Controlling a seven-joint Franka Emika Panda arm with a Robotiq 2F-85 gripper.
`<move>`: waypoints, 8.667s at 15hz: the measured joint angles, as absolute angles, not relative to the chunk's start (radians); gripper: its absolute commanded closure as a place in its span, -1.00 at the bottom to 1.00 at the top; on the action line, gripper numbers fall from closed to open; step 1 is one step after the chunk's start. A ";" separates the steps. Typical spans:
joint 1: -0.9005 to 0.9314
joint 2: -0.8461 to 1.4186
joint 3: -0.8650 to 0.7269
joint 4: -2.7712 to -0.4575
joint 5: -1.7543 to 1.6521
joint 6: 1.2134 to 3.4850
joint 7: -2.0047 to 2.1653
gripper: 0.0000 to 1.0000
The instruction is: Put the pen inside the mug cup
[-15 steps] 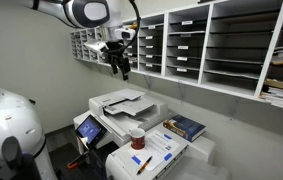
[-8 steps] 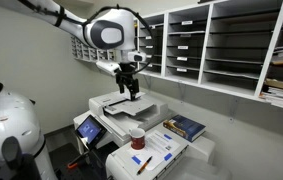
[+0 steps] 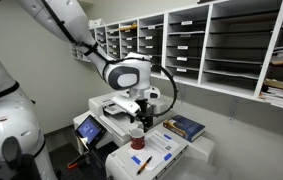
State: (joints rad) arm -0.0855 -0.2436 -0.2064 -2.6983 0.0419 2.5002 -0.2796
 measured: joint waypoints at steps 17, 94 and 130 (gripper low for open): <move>-0.096 0.129 -0.172 -2.677 0.074 2.815 -0.314 -1.00; -0.292 0.418 -0.092 -2.503 -0.034 2.779 -0.328 0.93; -0.337 0.652 -0.084 -1.974 0.839 1.694 -0.321 0.23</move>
State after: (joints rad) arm -0.3371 0.6524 -0.0837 -1.9744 0.8394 1.6942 -0.3210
